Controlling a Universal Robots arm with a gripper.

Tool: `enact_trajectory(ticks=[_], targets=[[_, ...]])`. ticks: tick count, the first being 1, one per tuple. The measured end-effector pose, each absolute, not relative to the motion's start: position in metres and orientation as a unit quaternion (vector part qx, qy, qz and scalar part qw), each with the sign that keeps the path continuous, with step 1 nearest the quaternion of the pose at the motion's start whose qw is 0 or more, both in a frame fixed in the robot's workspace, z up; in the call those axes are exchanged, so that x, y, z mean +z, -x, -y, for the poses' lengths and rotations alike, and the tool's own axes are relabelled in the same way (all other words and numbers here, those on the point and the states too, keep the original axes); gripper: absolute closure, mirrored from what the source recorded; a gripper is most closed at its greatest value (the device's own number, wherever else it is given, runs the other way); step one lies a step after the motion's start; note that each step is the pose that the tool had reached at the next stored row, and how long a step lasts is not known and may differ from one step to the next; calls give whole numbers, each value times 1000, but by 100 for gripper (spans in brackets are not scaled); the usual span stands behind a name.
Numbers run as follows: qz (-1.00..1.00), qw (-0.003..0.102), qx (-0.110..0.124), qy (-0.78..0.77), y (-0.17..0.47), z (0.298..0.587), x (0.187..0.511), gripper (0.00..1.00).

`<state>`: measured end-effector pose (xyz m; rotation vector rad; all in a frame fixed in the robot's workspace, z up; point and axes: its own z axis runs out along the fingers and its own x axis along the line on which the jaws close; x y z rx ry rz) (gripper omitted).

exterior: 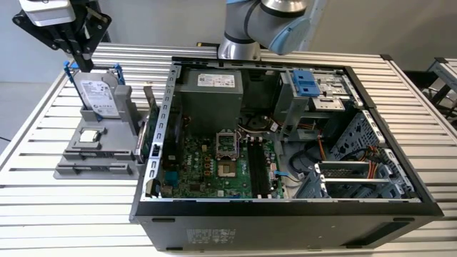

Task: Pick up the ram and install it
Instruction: 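Reach for the ram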

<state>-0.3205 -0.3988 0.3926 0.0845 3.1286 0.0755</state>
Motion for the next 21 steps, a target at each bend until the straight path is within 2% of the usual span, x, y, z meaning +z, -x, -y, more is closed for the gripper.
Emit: enact_trajectory(ticks=[21], targets=[[-1000, 5, 24, -8, 354, 399, 393, 100]])
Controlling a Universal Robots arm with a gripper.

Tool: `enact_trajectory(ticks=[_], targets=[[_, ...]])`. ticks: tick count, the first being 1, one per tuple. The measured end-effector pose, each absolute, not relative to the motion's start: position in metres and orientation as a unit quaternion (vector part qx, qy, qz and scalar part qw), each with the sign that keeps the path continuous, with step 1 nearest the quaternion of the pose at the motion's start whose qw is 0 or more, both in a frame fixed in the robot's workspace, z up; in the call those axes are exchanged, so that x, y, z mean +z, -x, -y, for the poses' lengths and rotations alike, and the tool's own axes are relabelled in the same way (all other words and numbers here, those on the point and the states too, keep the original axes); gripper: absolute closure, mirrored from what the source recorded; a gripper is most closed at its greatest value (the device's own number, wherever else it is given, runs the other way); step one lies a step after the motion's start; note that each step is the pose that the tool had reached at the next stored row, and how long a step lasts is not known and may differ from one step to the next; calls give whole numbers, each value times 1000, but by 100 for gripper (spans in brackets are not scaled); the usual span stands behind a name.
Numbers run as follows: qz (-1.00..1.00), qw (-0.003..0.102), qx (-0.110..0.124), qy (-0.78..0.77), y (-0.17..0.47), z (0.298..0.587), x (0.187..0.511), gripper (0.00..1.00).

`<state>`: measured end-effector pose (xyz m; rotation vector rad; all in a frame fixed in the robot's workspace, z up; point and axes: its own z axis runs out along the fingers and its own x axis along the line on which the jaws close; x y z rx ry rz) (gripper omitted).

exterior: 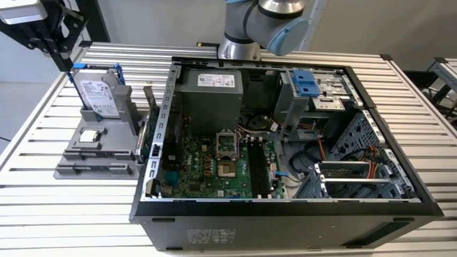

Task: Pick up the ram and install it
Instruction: 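Reach for the ram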

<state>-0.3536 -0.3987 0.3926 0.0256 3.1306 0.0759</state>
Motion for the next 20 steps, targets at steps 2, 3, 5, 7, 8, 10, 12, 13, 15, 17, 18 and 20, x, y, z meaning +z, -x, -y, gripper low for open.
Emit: enact_trajectory(ticks=[2, 3, 5, 7, 8, 10, 12, 13, 15, 17, 18, 20], targets=[[-1000, 5, 24, -8, 354, 400, 393, 100], [-1000, 5, 24, -8, 354, 401, 393, 100], [-1000, 5, 24, -8, 354, 405, 393, 100], [-1000, 5, 24, -8, 354, 411, 393, 100], [-1000, 5, 24, -8, 354, 414, 393, 100], [-1000, 5, 24, -8, 354, 419, 393, 100], [-1000, 5, 24, -8, 354, 425, 393, 100], [-1000, 5, 24, -8, 354, 428, 392, 100], [-1000, 5, 24, -8, 354, 434, 392, 100], [-1000, 5, 24, -8, 354, 439, 392, 100], [-1000, 5, 24, -8, 354, 442, 392, 100], [-1000, 5, 24, -8, 354, 447, 392, 100]])
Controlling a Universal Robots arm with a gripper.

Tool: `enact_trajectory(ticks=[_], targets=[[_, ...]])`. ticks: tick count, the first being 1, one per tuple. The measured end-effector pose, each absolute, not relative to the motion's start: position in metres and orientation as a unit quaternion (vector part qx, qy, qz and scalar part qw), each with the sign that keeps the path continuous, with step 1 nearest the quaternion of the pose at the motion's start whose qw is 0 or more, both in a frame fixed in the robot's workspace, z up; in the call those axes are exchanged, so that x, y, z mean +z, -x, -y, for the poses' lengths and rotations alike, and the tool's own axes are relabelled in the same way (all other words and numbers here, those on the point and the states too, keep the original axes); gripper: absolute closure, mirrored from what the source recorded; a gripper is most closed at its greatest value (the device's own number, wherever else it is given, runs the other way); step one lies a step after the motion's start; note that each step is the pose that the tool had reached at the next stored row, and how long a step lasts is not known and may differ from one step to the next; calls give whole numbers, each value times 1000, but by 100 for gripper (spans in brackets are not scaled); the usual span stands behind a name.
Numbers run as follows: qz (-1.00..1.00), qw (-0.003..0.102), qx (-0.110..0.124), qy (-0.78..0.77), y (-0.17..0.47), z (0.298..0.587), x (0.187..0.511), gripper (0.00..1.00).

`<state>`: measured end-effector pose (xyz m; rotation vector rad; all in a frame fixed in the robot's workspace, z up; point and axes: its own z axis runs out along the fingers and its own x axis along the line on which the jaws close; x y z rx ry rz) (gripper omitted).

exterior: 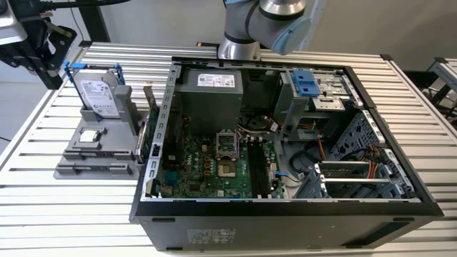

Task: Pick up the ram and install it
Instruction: 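Reach for the ram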

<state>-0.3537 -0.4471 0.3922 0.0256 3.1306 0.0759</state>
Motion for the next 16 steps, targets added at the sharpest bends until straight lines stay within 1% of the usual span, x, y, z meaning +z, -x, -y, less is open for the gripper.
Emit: enact_trajectory(ticks=[5, 16], targets=[[-1000, 5, 24, -8, 354, 457, 392, 100], [-1000, 5, 24, -8, 354, 458, 392, 100]])
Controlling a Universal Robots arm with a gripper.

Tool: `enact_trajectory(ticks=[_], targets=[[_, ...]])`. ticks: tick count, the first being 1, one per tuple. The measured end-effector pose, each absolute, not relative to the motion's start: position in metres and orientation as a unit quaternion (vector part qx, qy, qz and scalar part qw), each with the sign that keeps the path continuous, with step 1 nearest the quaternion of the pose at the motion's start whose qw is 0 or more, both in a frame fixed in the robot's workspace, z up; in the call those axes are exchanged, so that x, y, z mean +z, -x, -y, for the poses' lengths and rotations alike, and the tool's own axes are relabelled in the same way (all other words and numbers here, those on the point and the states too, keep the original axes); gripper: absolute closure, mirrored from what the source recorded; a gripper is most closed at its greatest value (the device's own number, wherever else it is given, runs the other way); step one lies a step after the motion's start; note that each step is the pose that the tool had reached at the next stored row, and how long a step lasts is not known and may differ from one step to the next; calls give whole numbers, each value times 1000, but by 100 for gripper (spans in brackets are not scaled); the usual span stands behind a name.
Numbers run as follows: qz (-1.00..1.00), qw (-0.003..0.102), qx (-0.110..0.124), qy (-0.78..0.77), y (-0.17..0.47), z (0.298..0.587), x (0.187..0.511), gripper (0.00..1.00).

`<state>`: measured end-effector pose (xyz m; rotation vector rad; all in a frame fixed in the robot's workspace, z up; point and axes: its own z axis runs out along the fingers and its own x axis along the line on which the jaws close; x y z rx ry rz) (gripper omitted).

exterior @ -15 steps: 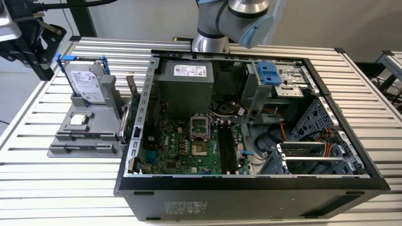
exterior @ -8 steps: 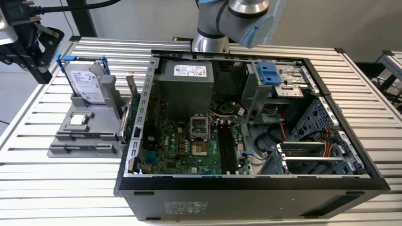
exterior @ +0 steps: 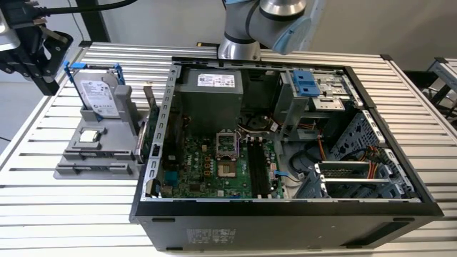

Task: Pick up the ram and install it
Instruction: 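Reach for the ram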

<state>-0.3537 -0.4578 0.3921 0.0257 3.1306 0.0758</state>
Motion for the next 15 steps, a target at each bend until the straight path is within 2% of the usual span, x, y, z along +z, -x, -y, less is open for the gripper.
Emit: enact_trajectory(ticks=[15], targets=[[-998, 3, 24, 66, 354, 458, 392, 100]])
